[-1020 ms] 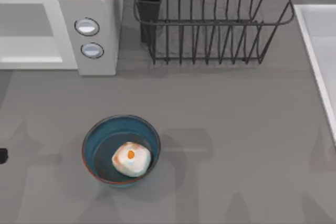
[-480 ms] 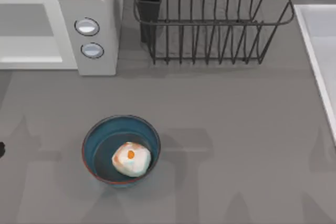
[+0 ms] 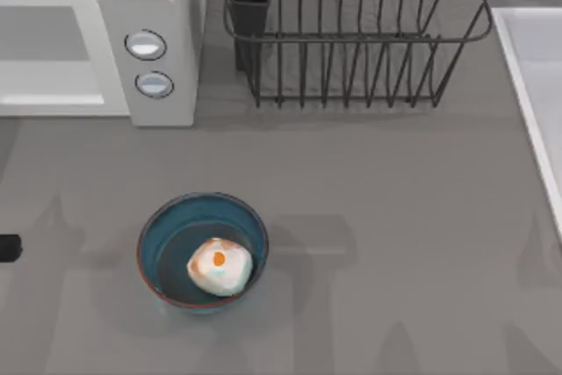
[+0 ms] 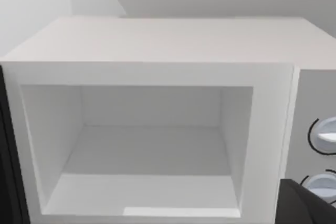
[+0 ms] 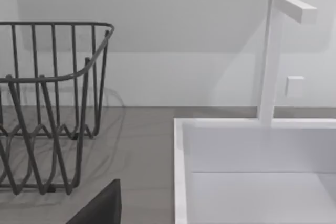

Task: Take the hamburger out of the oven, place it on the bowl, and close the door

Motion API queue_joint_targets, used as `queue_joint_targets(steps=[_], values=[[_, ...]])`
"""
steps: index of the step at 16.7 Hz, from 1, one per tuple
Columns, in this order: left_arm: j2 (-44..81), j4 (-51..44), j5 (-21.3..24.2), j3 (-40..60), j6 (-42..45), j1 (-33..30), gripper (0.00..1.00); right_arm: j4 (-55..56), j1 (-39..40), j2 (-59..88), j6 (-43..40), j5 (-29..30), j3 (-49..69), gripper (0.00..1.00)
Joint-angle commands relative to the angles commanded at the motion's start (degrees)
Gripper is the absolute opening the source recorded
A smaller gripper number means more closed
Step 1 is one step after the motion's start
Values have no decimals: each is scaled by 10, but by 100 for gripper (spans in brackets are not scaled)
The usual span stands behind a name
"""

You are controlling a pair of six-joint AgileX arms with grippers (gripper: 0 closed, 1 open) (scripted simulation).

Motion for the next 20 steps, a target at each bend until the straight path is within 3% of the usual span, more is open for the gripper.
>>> queue_joint_targets(steps=[15, 20], values=[[87, 21, 37, 59, 6, 38, 0, 0, 0, 0, 0, 0, 0, 100], [194, -39, 93, 147, 82, 122, 0, 0, 0, 0, 0, 0, 0, 100]])
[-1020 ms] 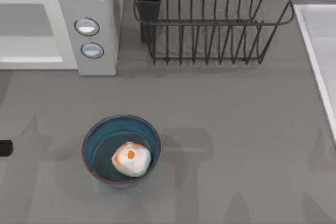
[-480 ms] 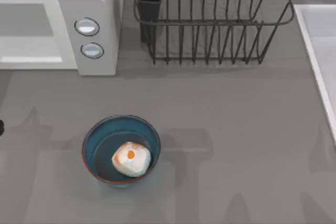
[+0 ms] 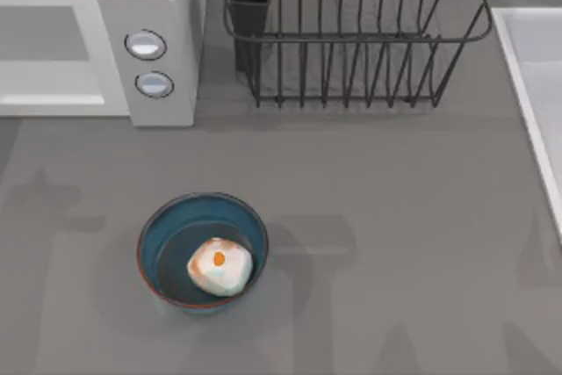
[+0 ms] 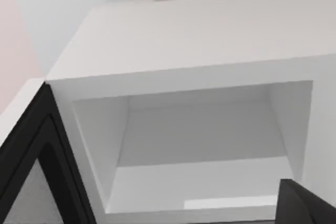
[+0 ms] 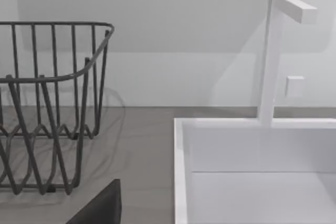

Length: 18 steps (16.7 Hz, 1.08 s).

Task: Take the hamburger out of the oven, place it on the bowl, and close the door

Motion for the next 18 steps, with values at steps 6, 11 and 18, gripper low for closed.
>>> queue_joint_targets(steps=[6, 11, 18], values=[[250, -134, 124, 199, 165, 190, 0, 0, 0, 0, 0, 0, 0, 100], [492, -257, 236, 381, 309, 362, 0, 0, 0, 0, 0, 0, 0, 100], [723, -374, 341, 550, 438, 524, 0, 0, 0, 0, 0, 0, 0, 100]])
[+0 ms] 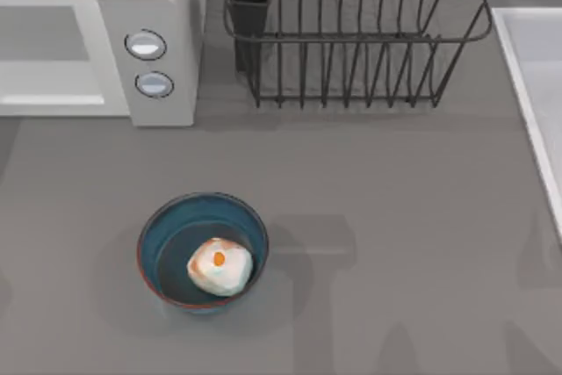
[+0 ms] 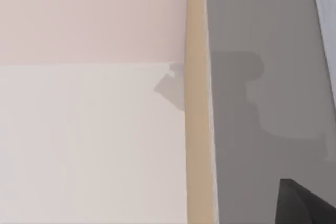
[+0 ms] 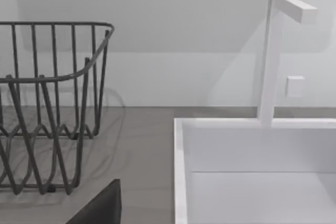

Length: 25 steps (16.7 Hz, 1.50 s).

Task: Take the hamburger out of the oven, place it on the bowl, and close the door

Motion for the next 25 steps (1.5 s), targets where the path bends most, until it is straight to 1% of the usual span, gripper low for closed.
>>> queue_joint_targets(steps=[2, 8, 10, 15, 17, 23, 25], values=[[18, -10, 9, 14, 10, 14, 0, 0, 0, 0, 0, 0, 0, 100], [20, 1, 7, 4, 10, 12, 0, 0, 0, 0, 0, 0, 0, 100], [31, 32, 7, -19, 11, 13, 0, 0, 0, 0, 0, 0, 0, 100], [70, 164, 9, -102, 12, 15, 0, 0, 0, 0, 0, 0, 0, 100], [82, 199, 10, -129, 13, 15, 0, 0, 0, 0, 0, 0, 0, 100], [82, 208, 10, -140, 12, 12, 0, 0, 0, 0, 0, 0, 0, 100], [63, 220, 4, -161, 0, 2, 0, 0, 0, 0, 0, 0, 0, 100]])
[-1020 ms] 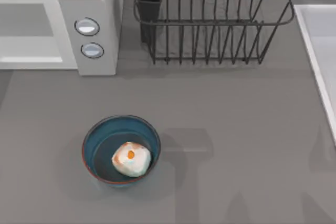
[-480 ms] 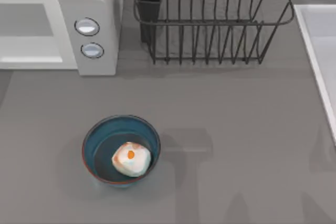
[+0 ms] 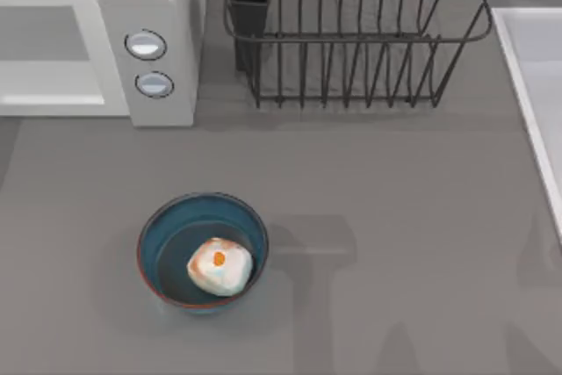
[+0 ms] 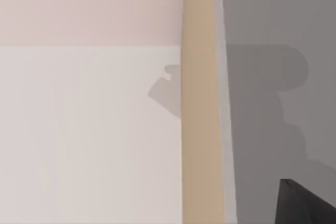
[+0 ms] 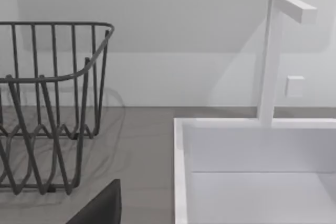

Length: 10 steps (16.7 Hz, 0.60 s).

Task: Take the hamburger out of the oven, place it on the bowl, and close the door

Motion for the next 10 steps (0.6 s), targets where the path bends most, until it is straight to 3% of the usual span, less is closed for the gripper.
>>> queue_joint_targets(steps=[6, 10], values=[[-118, 71, -32, -156, -72, -65, 0, 0, 0, 0, 0, 0, 0, 100], [-157, 95, -43, -198, -96, -87, 0, 0, 0, 0, 0, 0, 0, 100]])
